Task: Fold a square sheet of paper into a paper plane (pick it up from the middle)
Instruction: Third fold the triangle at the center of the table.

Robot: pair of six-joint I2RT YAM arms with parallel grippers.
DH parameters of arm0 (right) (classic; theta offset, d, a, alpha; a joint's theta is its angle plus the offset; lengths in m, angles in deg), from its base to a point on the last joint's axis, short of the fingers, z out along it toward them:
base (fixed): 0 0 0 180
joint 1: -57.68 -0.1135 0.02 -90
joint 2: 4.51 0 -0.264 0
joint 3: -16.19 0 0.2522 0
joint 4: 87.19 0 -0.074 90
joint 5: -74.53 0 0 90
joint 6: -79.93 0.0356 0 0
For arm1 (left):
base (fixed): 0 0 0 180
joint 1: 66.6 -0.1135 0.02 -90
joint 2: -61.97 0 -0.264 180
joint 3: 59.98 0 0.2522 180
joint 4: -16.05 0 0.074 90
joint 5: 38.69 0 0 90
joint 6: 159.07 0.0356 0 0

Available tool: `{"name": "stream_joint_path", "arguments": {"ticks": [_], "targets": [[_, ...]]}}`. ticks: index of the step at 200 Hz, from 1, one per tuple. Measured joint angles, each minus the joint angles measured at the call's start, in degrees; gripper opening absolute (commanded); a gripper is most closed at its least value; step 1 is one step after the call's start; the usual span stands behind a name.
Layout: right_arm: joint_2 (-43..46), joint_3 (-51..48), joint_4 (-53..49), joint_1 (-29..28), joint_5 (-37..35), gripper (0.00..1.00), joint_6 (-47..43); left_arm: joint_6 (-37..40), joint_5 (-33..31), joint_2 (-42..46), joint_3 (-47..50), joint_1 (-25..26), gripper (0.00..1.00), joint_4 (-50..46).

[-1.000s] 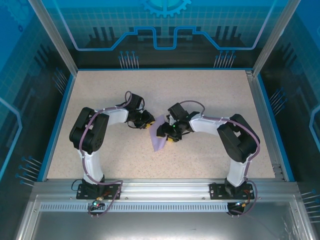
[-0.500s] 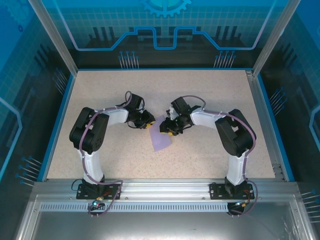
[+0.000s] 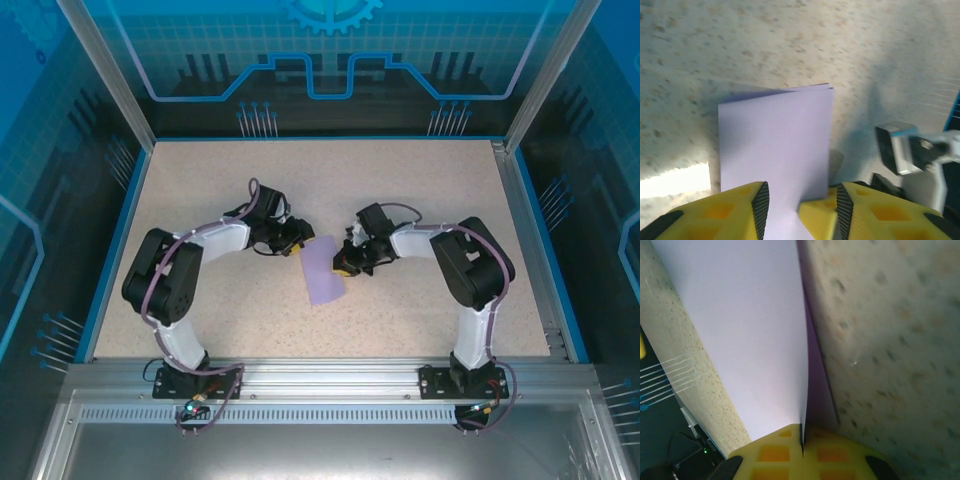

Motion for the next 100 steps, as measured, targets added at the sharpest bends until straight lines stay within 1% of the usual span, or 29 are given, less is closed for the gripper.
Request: {"name": "stream_joint_path", "arguments": {"ticks": [30, 60, 74, 86, 100], "targets": [[4.2, -6.2, 6.3, 0.0, -2.8, 0.07, 7.9, 1.3, -1.1, 3.7, 1.1, 2.8, 0.46, -0.1], [7.7, -9.7, 8.7, -0.1, -5.5, 0.10, 14.3, 4.1, -4.2, 9.0, 6.2, 7.5, 0.47, 1.5], [7.8, -9.5, 9.0, -0.1, -5.8, 0.13, 15.5, 5.2, -5.7, 11.5, 9.1, 9.7, 0.48, 3.2], [7.8, -9.3, 8.8, -0.1, -5.8, 0.20, 16.0, 5.9, -6.9, 13.5, 11.7, 11.3, 0.49, 4.8], [7.8, -8.9, 8.5, -0.1, -5.7, 0.25, 15.9, 6.4, -7.9, 15.3, 14.6, 12.7, 0.49, 6.9]]}}
